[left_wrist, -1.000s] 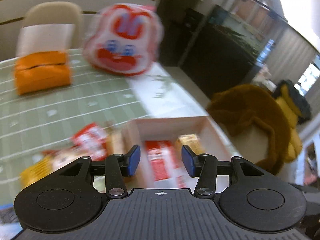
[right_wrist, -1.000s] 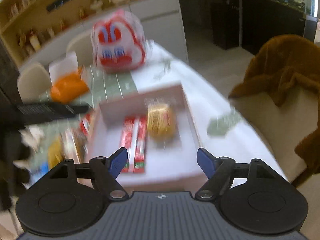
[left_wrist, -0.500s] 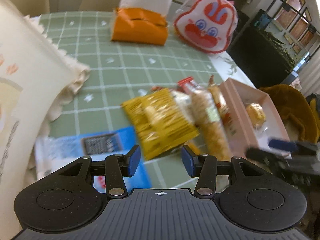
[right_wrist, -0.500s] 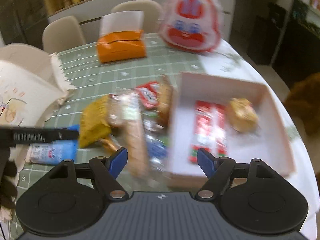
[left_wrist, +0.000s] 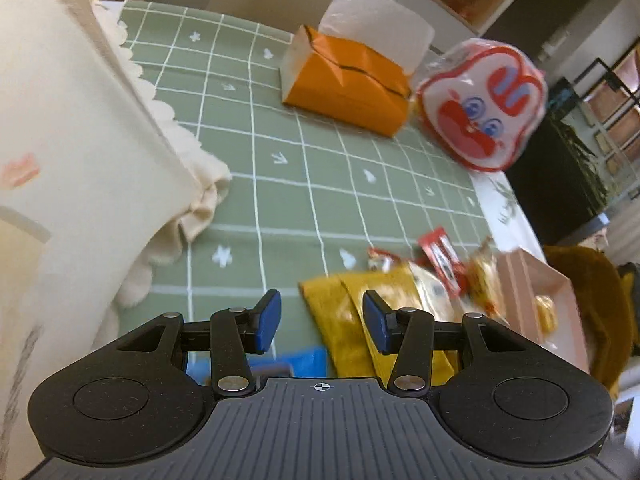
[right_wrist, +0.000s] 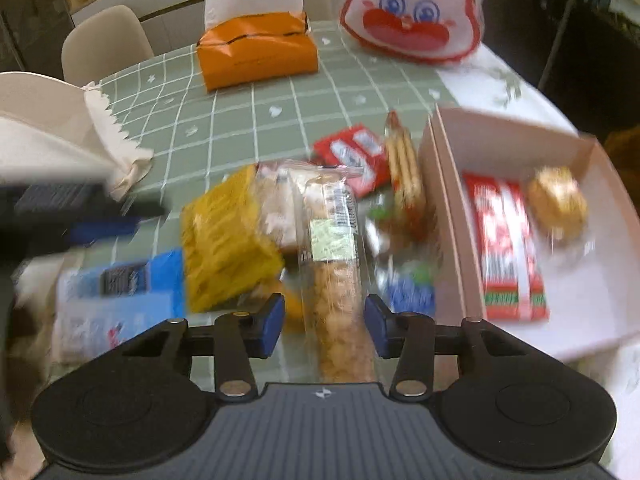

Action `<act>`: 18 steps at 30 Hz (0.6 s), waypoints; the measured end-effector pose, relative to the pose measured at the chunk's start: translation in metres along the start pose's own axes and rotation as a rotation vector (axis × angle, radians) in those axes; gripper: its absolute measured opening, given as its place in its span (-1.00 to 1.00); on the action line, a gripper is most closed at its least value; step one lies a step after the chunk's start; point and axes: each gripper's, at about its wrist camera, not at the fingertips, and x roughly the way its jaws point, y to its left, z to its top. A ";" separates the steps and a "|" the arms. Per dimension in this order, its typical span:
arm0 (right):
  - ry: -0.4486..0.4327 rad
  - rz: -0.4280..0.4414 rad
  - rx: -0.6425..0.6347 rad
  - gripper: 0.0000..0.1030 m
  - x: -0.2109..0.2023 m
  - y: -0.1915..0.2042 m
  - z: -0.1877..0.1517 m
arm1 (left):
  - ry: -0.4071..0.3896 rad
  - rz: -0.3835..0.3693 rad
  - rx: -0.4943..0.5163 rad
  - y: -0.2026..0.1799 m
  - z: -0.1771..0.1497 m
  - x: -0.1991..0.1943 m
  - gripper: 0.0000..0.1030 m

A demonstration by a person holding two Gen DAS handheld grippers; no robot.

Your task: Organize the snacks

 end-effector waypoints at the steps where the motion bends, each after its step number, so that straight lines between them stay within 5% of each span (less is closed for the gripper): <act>1: 0.011 0.010 0.016 -0.17 -0.004 -0.002 -0.009 | 0.006 0.008 0.011 -0.003 0.002 0.008 -0.02; 5: 0.042 0.037 0.068 -0.17 -0.017 -0.011 -0.039 | 0.015 0.017 0.099 -0.019 -0.001 0.024 -0.02; 12: 0.094 0.068 0.128 -0.17 -0.025 -0.036 -0.081 | 0.072 -0.051 0.399 -0.056 -0.037 0.005 -0.03; 15: 0.085 0.066 0.121 -0.14 -0.030 -0.037 -0.088 | 0.143 -0.107 0.422 -0.054 -0.055 -0.005 -0.07; 18: 0.052 0.040 0.091 0.10 -0.041 -0.033 -0.086 | 0.171 -0.096 0.381 -0.041 -0.067 -0.015 -0.10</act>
